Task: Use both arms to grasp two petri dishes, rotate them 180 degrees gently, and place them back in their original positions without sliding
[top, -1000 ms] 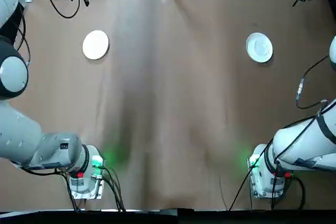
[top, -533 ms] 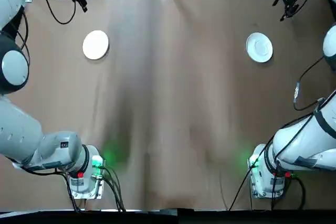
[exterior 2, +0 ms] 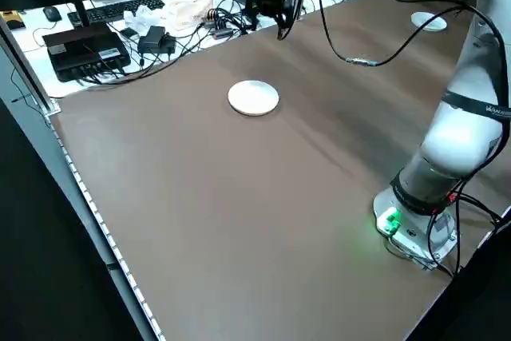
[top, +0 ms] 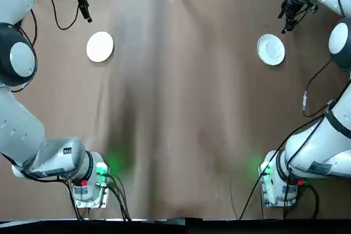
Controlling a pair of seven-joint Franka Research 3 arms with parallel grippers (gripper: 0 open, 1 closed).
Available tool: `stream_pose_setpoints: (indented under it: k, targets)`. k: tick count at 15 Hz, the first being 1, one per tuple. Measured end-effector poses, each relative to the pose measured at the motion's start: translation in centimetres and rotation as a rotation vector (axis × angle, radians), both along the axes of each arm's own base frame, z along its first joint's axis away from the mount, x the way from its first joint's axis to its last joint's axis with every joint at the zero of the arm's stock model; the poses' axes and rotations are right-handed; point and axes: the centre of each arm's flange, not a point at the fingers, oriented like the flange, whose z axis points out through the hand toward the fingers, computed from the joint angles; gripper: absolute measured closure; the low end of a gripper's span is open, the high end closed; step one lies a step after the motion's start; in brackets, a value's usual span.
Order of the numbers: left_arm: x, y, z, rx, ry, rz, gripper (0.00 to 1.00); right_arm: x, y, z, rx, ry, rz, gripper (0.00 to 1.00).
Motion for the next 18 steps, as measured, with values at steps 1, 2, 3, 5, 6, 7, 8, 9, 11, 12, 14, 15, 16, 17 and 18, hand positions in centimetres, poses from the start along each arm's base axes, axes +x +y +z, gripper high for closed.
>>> stream_pose_setpoints:
  k: [1, 2, 3, 5, 6, 7, 8, 9, 11, 12, 14, 15, 16, 17, 18]
  targets:
    - [0.2, 0.0, -0.8, -0.002, 0.0, -0.045, 0.0, -0.2, 0.0, -0.5, 0.0, 0.009, -0.017, 0.0]
    - [0.5, 0.1, -1.7, -0.005, 0.003, -0.08, 0.0, -0.5, -0.2, -0.9, 0.001, 0.018, -0.03, 0.0]
    - [0.7, 0.2, -2.9, -0.008, 0.004, -0.105, 0.0, -0.7, -0.3, -1.2, 0.001, 0.025, -0.038, 0.0]
    - [0.9, 0.7, -5.5, -0.012, -0.013, -0.164, 0.0, -0.9, -0.5, -1.7, -0.002, 0.023, -0.052, 0.03]
    - [0.8, 0.9, -6.7, -0.013, -0.021, -0.184, 0.01, -1.0, -0.4, -1.9, -0.003, 0.021, -0.058, 0.11]
    - [0.6, 0.9, -7.7, -0.014, -0.025, -0.195, 0.01, -1.0, -0.4, -2.3, -0.004, 0.022, -0.064, 0.27]
    - [0.4, 0.9, -8.4, -0.015, -0.024, -0.207, 0.11, -1.0, -0.3, -2.7, -0.006, 0.019, -0.068, 0.29]
    - [0.2, 0.9, -9.0, -0.016, -0.021, -0.216, 0.2, -0.9, -0.3, -3.3, -0.008, 0.013, -0.073, 0.31]
    - [-0.3, 0.8, -10.4, -0.002, -0.023, -0.238, 0.22, -0.7, -0.1, -4.8, -0.013, 0.008, -0.084, 0.5]
    - [-0.6, 0.8, -11.2, 0.015, -0.03, -0.257, 0.22, -0.7, 0.0, -5.6, -0.014, 0.01, -0.083, 0.51]
    - [-2.0, 0.6, -13.8, 0.054, -0.062, -0.31, 0.24, -0.6, 0.3, -7.1, -0.016, 0.012, -0.079, 0.57]
    - [-2.0, 0.6, -13.8, 0.054, -0.062, -0.31, 0.24, -0.6, 0.3, -7.1, -0.016, 0.012, -0.079, 0.57]
    - [-2.4, 0.7, -14.5, 0.055, -0.065, -0.316, 0.24, -0.6, 0.4, -7.3, -0.016, 0.014, -0.079, 0.58]
    - [-3.2, 1.4, -15.5, 0.053, -0.053, -0.334, 0.24, -0.7, 0.4, -7.7, -0.016, 0.019, -0.079, 0.59]
    - [-3.3, 1.9, -15.8, 0.052, -0.047, -0.336, 0.24, -0.7, 0.4, -7.8, -0.015, 0.021, -0.079, 0.6]
